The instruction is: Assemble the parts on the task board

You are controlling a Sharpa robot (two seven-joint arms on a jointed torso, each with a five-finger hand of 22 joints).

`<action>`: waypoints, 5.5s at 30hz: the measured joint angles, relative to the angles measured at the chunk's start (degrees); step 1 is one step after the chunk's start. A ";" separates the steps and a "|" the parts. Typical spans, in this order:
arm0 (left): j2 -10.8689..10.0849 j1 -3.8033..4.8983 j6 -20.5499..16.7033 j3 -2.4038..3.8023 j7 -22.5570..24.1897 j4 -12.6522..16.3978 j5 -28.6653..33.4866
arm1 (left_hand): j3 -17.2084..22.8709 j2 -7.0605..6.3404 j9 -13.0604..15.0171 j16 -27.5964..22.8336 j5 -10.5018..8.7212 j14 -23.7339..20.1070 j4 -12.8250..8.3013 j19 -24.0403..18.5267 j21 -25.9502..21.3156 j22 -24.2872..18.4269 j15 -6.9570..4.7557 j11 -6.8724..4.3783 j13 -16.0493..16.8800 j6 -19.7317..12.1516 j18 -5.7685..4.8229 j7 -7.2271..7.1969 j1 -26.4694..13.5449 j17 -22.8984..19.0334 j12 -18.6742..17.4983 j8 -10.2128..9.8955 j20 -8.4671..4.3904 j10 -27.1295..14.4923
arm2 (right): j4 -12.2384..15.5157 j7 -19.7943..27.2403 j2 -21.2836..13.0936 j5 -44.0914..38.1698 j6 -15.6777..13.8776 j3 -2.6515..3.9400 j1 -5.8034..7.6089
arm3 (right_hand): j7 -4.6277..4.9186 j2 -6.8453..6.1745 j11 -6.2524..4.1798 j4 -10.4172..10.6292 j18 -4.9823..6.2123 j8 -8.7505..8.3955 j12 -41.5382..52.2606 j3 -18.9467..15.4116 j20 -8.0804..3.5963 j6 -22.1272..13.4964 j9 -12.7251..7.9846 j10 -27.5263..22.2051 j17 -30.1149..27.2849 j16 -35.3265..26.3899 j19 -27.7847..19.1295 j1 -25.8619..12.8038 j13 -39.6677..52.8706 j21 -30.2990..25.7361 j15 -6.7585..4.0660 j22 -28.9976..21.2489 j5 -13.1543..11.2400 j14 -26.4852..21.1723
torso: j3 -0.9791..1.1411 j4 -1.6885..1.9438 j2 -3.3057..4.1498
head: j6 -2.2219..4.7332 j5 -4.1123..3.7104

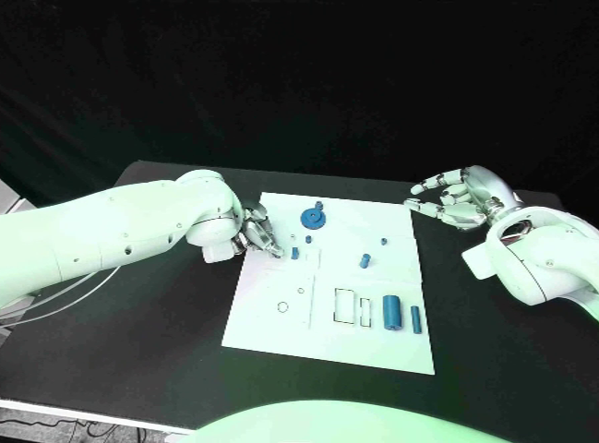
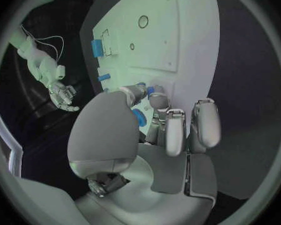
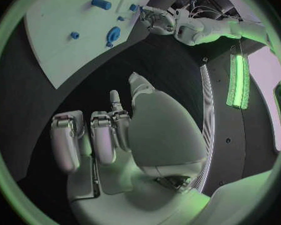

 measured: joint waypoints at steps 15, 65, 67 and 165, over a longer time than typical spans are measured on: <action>1.36 2.13 11.78 0.74 -0.39 -5.34 6.42 | 1.07 2.92 0.93 -0.79 -1.08 0.01 -1.48 -2.11 -1.29 -0.59 0.62 0.95 -2.27 -1.07 0.90 0.95 -3.39 -0.01 -1.67 0.10 0.39 -1.84 | -0.23 -0.08 0.08 0.00 0.10 -0.01 -0.07 | 0.00 0.00 0.00 0.00 0.00 0.00 0.00 0.00 0.00 0.00 0.00 0.00 -0.01 0.00 0.00 0.00 0.00 0.00 0.00 -0.01 0.00 0.00 | -0.03 -0.03 0.07 | 0.26 0.04; 14.50 4.58 25.39 -0.62 -2.52 -15.79 -9.96 | 9.74 7.38 8.68 1.11 -8.81 0.10 -13.93 -0.71 0.23 0.04 0.70 0.62 -1.73 -2.80 0.87 0.78 -16.27 -0.03 2.52 2.40 0.32 -2.44 | -0.68 -0.18 1.05 0.00 0.24 -0.05 -0.23 | 0.19 0.00 0.00 -0.16 -0.01 0.22 0.00 0.47 0.00 -0.19 -0.05 0.00 0.01 0.00 0.00 0.00 0.00 -0.34 0.00 0.02 1.11 0.00 | -0.08 0.00 0.07 | -0.27 0.91; 14.84 4.58 25.69 -0.65 -2.53 -16.04 -10.35 | 9.57 6.90 8.52 1.26 -8.59 0.10 -14.10 -0.50 0.23 0.04 0.70 0.63 -1.55 -2.38 0.88 0.77 -15.79 -0.03 2.52 2.02 0.12 -2.04 | -0.70 -0.18 1.07 -0.01 0.24 -0.05 -0.24 | 0.19 0.00 0.00 -0.16 -0.01 0.22 0.00 0.47 0.00 -0.19 -0.05 0.00 0.01 0.00 0.00 0.00 0.00 -0.34 0.00 0.02 1.11 0.00 | -0.08 0.00 0.07 | -0.30 0.91; 17.22 4.59 33.33 -0.81 -1.35 -22.29 -9.50 | 8.82 6.20 7.52 1.88 -8.71 0.10 -14.85 -0.51 0.22 0.00 0.70 0.74 -0.69 -1.18 0.86 0.80 -13.39 -0.04 2.74 -0.38 0.11 -1.16 | -0.75 -0.20 1.67 -0.05 0.22 -0.06 -0.26 | 0.19 0.00 0.00 -0.16 0.00 0.47 0.00 0.78 0.00 -0.19 -0.09 0.00 0.00 0.00 0.00 0.00 0.00 -0.34 0.00 0.00 1.77 0.00 | -0.07 0.04 0.04 | -0.78 0.90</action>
